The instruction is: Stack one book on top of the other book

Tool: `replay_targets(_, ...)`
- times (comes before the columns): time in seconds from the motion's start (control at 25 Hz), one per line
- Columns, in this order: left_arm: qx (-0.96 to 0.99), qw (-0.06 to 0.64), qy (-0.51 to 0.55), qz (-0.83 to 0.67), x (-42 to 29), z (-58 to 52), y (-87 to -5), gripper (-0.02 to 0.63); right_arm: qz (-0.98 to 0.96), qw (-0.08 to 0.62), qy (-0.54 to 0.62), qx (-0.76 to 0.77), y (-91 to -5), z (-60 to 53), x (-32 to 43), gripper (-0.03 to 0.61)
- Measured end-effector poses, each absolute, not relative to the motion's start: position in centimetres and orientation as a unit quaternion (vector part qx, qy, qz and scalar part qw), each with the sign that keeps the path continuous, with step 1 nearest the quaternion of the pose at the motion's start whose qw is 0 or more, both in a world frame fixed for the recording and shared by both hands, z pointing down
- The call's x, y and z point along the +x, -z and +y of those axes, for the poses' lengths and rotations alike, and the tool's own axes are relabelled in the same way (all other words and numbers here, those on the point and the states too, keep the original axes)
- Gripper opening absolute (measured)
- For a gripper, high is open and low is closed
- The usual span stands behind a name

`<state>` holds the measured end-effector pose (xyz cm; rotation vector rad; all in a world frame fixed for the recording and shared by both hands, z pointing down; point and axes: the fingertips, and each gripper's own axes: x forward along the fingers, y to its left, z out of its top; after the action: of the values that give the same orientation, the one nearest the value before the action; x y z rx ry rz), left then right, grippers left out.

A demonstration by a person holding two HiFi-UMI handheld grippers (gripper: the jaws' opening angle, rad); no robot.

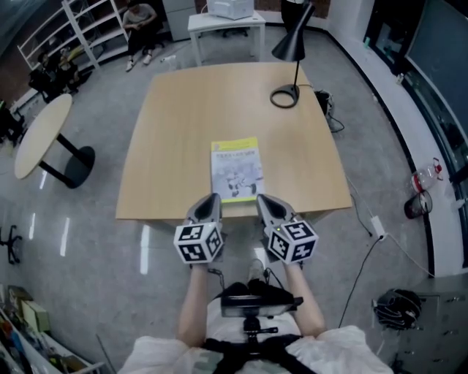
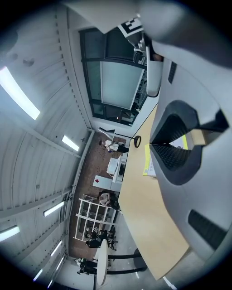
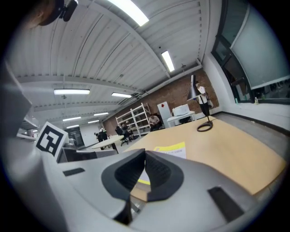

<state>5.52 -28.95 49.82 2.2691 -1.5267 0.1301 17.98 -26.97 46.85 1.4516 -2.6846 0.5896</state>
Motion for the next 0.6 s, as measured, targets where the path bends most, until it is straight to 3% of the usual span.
replay_targets(0.12, 0.815, 0.206, -0.03, -0.54, 4.7, -25.6, -49.8, 0.018, -0.864, 0.037, -0.175, 0.47, -47.1, -23.3, 16.6, 0.0)
replay_targets(0.6, 0.826, 0.159, -0.036, -0.539, -2.6, -0.5, -47.8, 0.018, -0.873, 0.002, -0.181, 0.452, -45.3, -0.6, 6.8, 0.0)
